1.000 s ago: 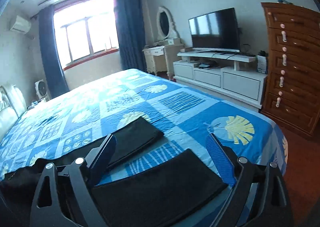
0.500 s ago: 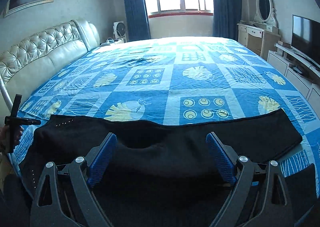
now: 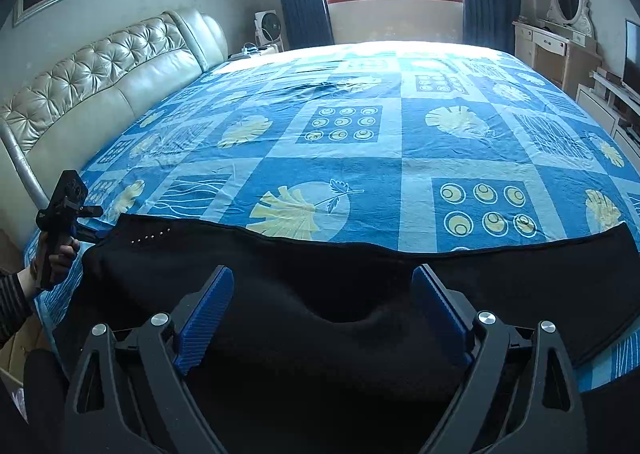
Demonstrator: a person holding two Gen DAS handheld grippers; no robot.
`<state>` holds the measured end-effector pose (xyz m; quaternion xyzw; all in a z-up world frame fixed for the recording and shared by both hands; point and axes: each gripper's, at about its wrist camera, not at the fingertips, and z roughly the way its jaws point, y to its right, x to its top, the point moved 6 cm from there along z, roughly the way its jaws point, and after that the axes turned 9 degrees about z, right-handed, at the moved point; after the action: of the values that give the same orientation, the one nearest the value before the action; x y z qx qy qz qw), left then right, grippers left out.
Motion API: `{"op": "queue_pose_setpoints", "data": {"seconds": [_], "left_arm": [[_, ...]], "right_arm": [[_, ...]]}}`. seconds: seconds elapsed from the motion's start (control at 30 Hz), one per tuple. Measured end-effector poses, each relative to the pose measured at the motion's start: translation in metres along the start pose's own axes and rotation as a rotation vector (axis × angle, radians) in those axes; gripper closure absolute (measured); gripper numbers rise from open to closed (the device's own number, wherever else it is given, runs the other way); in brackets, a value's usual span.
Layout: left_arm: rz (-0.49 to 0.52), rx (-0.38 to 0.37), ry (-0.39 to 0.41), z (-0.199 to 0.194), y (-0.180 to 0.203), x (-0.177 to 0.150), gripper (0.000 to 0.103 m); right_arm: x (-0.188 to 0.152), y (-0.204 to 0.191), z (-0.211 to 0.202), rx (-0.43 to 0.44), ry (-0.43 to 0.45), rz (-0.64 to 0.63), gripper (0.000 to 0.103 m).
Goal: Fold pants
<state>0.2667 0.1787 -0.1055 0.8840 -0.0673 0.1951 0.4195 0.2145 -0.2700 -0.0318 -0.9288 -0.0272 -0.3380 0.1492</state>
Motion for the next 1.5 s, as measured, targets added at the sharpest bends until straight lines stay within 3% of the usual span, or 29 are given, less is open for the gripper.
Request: {"op": "queue_pose_setpoints", "data": {"seconds": [0.17, 0.23, 0.33, 0.4, 0.43, 0.47, 0.5, 0.53, 0.57, 0.6, 0.63, 0.77, 0.9, 1.0, 1.17, 1.3, 1.5], "left_arm": [[-0.010, -0.001, -0.053, 0.011, -0.003, 0.002, 0.002], [-0.026, 0.016, -0.069, 0.012, -0.004, 0.006, 0.002], [-0.071, 0.038, -0.024, 0.010, -0.011, 0.015, 0.007], [-0.072, 0.074, -0.044, 0.017, -0.014, 0.015, 0.013], [-0.049, 0.087, -0.053, 0.018, -0.012, 0.016, 0.014], [-0.021, 0.104, -0.063, 0.019, -0.009, 0.017, 0.024], [0.000, 0.147, -0.080, 0.020, -0.009, 0.017, 0.046], [0.015, 0.217, -0.099, 0.021, -0.013, 0.016, 0.057], [0.024, 0.277, -0.114, 0.021, -0.017, 0.016, 0.077], [0.028, 0.294, -0.122, 0.020, -0.018, 0.016, 0.091], [0.028, 0.275, -0.128, 0.019, -0.018, 0.017, 0.093], [0.098, 0.302, -0.086, 0.011, -0.004, 0.032, 0.095], [0.134, 0.263, 0.005, -0.010, 0.020, 0.040, 0.095], [0.167, 0.235, 0.053, -0.032, 0.039, 0.035, 0.096], [0.219, 0.220, 0.106, -0.060, 0.075, 0.005, 0.096], [0.203, 0.199, 0.153, -0.078, 0.092, -0.034, 0.096], [0.120, 0.185, 0.153, -0.096, 0.088, -0.105, 0.095]], "right_arm": [[0.018, -0.018, 0.040, 0.149, -0.175, -0.118, 0.013], [0.022, -0.019, 0.062, 0.147, -0.252, -0.165, 0.014], [0.021, -0.016, 0.092, 0.119, -0.354, -0.234, 0.015], [0.016, -0.014, 0.108, 0.088, -0.426, -0.285, 0.024], [0.012, -0.013, 0.115, 0.075, -0.459, -0.307, 0.035], [0.007, -0.012, 0.121, 0.055, -0.493, -0.328, 0.054], [0.002, -0.010, 0.127, 0.036, -0.529, -0.342, 0.071], [-0.003, -0.011, 0.130, 0.043, -0.565, -0.340, 0.079], [-0.005, -0.014, 0.131, 0.055, -0.576, -0.346, 0.092], [-0.004, -0.018, 0.129, 0.041, -0.563, -0.372, 0.094], [-0.002, -0.021, 0.126, 0.017, -0.542, -0.398, 0.094], [0.023, -0.026, 0.114, -0.046, -0.433, -0.412, 0.095], [0.043, -0.035, 0.083, -0.111, -0.281, -0.449, 0.095], [0.036, -0.045, 0.050, -0.133, -0.185, -0.490, 0.095], [-0.001, -0.060, -0.007, -0.171, -0.063, -0.556, 0.095], [-0.046, -0.069, -0.041, -0.198, -0.006, -0.588, 0.095], [-0.123, -0.073, -0.059, -0.238, -0.025, -0.646, 0.095]]}}
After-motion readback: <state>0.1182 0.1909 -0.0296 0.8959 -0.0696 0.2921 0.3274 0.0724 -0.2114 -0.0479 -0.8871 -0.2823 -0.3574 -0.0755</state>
